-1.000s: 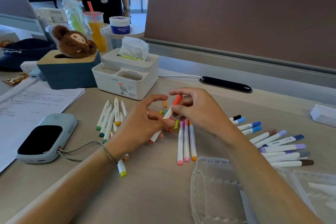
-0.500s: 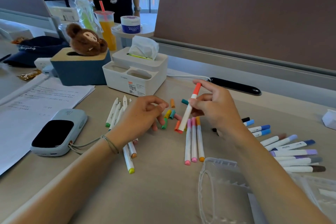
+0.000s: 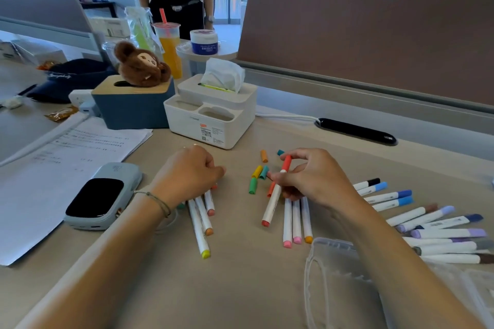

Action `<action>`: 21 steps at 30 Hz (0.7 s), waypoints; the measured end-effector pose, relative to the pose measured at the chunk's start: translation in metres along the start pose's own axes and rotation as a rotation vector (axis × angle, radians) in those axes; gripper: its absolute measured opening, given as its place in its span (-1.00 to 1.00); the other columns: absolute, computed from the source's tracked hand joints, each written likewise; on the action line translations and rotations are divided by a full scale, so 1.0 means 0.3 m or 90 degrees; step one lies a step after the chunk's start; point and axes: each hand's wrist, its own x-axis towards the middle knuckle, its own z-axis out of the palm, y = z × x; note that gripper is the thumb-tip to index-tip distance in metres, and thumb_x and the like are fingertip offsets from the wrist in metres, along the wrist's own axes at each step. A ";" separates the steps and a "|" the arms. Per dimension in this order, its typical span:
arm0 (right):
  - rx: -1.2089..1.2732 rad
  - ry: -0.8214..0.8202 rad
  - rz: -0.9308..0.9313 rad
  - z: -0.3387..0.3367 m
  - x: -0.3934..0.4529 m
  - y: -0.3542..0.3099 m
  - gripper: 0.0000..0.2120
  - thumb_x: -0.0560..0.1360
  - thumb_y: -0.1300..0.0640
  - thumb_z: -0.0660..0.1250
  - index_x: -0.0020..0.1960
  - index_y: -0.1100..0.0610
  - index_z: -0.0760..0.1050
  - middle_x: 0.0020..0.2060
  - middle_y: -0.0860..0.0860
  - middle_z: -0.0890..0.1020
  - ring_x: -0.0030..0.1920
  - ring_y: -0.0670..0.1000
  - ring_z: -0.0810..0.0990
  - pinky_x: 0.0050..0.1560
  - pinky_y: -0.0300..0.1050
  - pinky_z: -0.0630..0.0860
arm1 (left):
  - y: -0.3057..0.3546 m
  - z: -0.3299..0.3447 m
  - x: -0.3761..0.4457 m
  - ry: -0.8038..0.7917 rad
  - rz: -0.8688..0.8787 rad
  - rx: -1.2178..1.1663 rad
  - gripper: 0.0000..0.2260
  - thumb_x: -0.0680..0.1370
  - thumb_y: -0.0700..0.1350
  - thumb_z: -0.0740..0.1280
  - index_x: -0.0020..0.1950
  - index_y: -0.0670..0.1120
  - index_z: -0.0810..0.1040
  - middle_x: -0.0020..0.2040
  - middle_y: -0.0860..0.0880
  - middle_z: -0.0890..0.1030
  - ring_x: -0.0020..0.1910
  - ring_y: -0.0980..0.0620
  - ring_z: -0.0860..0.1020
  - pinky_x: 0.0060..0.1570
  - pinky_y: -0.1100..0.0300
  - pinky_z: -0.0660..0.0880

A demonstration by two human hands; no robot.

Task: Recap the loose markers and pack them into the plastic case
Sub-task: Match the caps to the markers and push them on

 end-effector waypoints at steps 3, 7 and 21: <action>-0.039 -0.002 0.011 0.003 0.001 -0.003 -0.79 0.48 0.07 0.55 0.05 0.12 0.63 -0.34 0.06 0.73 -0.35 0.04 0.72 -0.27 -0.09 0.69 | -0.025 -0.005 0.009 -0.002 -0.049 0.097 -0.65 0.49 0.19 0.41 -0.28 -0.07 0.61 -0.27 -0.05 0.59 -0.28 0.01 0.60 -0.31 0.16 0.48; -0.117 0.019 0.020 -0.008 0.003 -0.005 -0.74 0.44 -0.07 0.56 -0.12 0.13 0.68 -0.36 0.02 0.71 -0.37 -0.06 0.68 -0.32 -0.22 0.60 | -0.041 -0.005 0.010 0.013 -0.054 0.130 -0.62 0.44 0.26 0.44 -0.29 -0.03 0.50 -0.26 -0.04 0.54 -0.27 0.01 0.55 -0.32 0.15 0.44; -0.245 0.038 -0.018 -0.035 0.017 0.025 -0.85 0.57 0.11 0.38 -0.14 -0.05 0.67 -0.18 -0.16 0.62 -0.10 -0.11 0.59 0.04 -0.09 0.59 | -0.023 0.044 0.055 0.150 -0.069 0.165 -0.57 0.47 0.40 0.30 -0.19 0.02 0.49 -0.25 0.02 0.53 -0.24 0.04 0.52 -0.25 0.14 0.49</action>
